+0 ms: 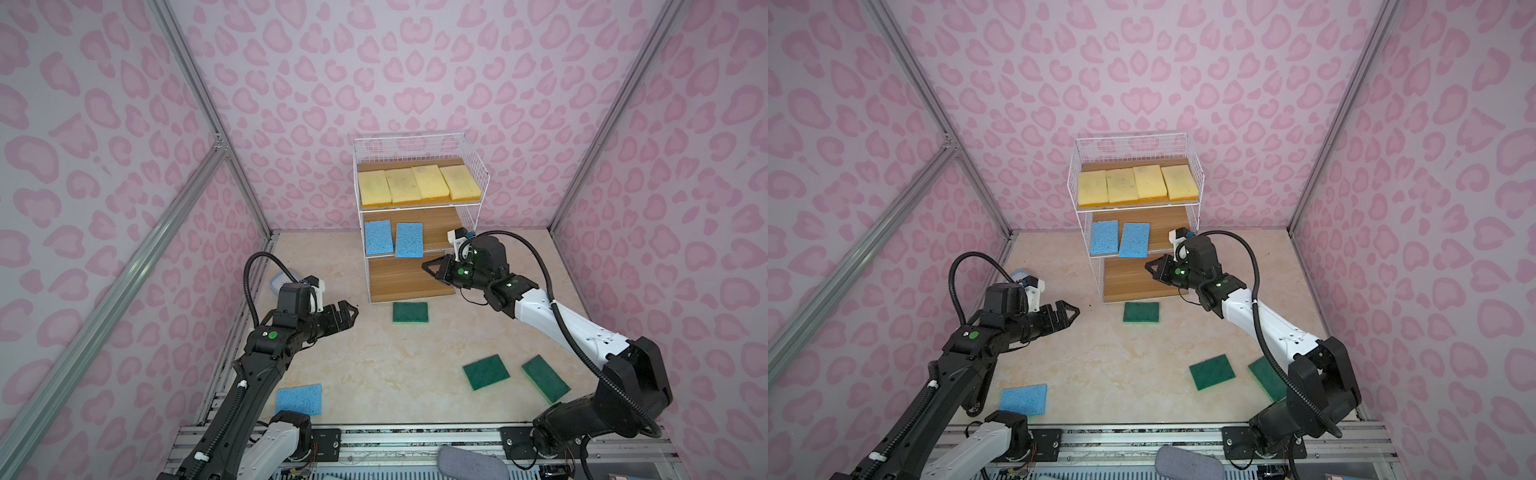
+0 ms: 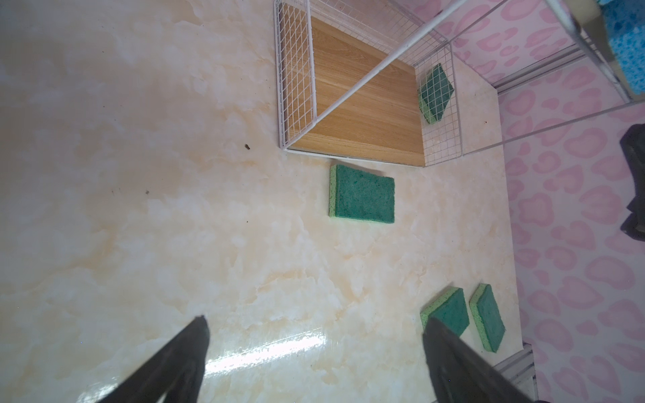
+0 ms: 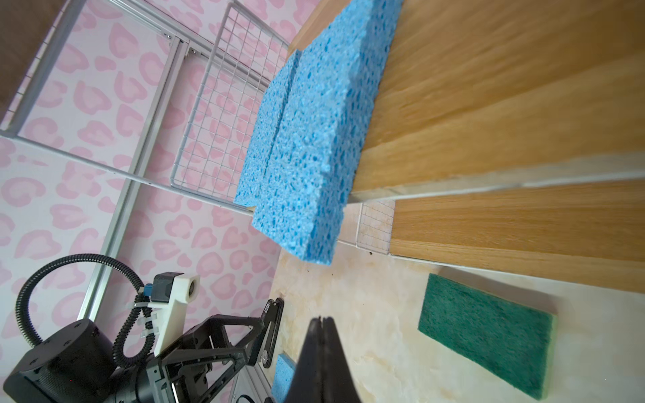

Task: Arrange cleaning sponges on a shelf
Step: Move the cleaning sponge to the shelf.

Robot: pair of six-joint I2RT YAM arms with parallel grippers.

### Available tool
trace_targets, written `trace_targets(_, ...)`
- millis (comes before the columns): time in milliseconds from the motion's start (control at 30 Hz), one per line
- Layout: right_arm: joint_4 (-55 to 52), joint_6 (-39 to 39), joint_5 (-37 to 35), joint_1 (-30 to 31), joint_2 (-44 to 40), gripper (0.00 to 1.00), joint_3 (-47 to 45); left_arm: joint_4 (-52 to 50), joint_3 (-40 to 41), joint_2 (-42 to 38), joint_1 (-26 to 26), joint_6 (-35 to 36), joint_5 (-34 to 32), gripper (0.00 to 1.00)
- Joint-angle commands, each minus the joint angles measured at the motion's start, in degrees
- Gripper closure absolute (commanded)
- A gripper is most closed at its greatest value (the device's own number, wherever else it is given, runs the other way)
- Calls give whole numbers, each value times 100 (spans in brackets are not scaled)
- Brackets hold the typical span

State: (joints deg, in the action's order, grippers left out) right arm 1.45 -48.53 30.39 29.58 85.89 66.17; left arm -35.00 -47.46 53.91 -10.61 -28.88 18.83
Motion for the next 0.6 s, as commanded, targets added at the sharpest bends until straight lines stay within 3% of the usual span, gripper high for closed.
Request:
trace_targets(0, 364, -138, 50, 38, 149, 100, 125, 142, 20, 13, 10, 25, 56, 3)
trace_targets(567, 303, -200, -20, -82, 730, 100, 793, 49, 2, -5, 14, 102, 7, 3)
